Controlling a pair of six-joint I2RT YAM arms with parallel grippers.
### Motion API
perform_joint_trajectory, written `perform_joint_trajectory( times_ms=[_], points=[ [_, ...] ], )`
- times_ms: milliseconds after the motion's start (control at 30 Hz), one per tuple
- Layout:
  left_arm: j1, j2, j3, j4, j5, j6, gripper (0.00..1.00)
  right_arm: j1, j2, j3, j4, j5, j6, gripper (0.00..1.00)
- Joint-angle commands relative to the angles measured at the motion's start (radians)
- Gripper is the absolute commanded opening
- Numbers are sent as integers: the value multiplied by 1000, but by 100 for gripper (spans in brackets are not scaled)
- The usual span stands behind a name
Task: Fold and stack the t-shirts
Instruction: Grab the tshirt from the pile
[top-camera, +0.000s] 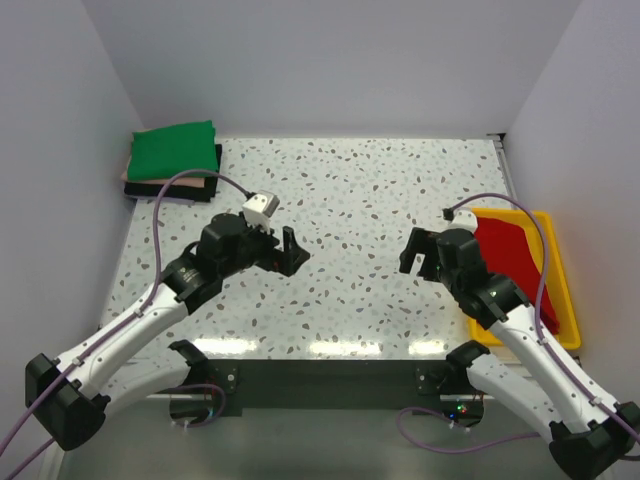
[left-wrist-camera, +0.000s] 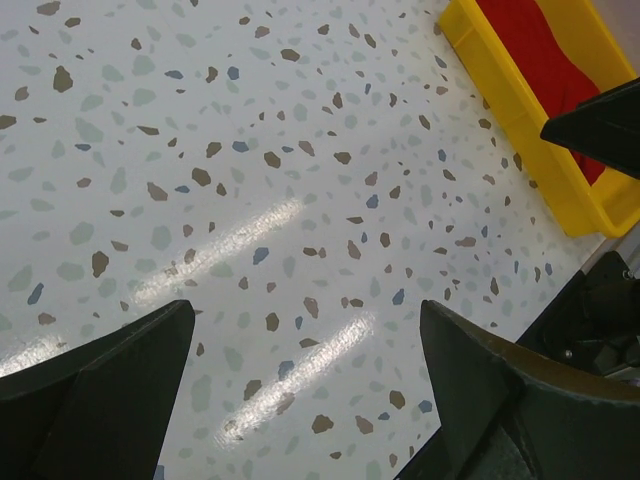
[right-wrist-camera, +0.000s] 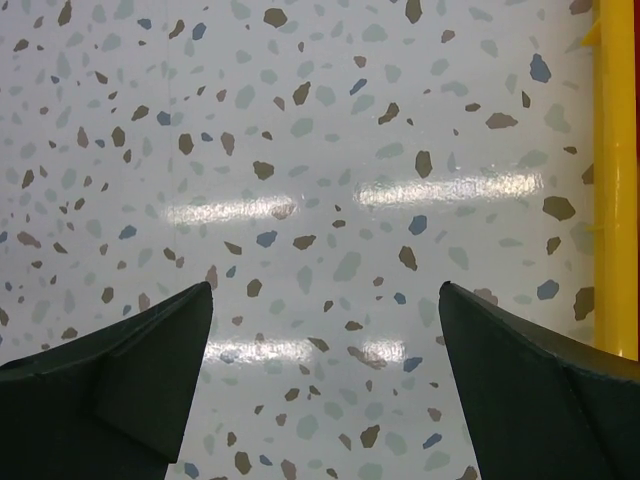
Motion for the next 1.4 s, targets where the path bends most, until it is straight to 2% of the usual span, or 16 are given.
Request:
perform_joint_trajectory(
  times_ms=[0, 133, 233, 267, 333, 367, 467, 567, 833, 967, 1067, 1167, 1200, 1233, 1267, 1367],
  points=[
    [6, -30, 22, 43, 55, 17, 100, 4, 10, 52, -9, 54, -4, 99],
    [6, -45, 30, 20, 55, 36, 100, 4, 78, 92, 3, 70, -3, 99],
    [4, -56, 22, 11, 53, 43, 100, -4, 178, 150, 2, 175, -4, 99],
    [4, -60, 20, 5, 53, 45, 100, -42, 213, 211, -16, 233, -15, 99],
    [6, -62, 19, -2, 50, 51, 100, -132, 320, 279, -64, 229, -33, 99],
    [6, -65, 19, -3, 50, 51, 100, -253, 347, 310, -63, 216, -50, 99],
    [4, -71, 14, -8, 52, 57, 100, -482, 408, 316, -21, 139, -47, 99],
    [4, -83, -7, -6, 52, 57, 100, -620, 501, 318, 14, 71, -15, 98],
    [6, -97, -19, -14, 52, 63, 100, -785, 798, 240, 204, -16, 86, 98],
    [6, -97, -19, -17, 50, 68, 100, -814, 872, 189, 276, -54, 117, 95],
    [4, -96, -19, -15, 52, 66, 100, -816, 879, 137, 330, -87, 131, 83],
    [4, -93, -19, -17, 52, 65, 100, -816, 850, 118, 333, -97, 125, 54],
    [4, -91, -19, -17, 52, 65, 100, -814, 838, 120, 324, -96, 120, 35],
    [6, -91, -19, -15, 52, 65, 100, -816, 800, 128, 300, -94, 114, 26],
    [4, -91, -19, -15, 49, 65, 100, -816, 777, 132, 289, -93, 111, 11],
    [6, -90, -18, -18, 46, 65, 100, -816, 657, 172, 215, -90, 88, 0]
  ],
)
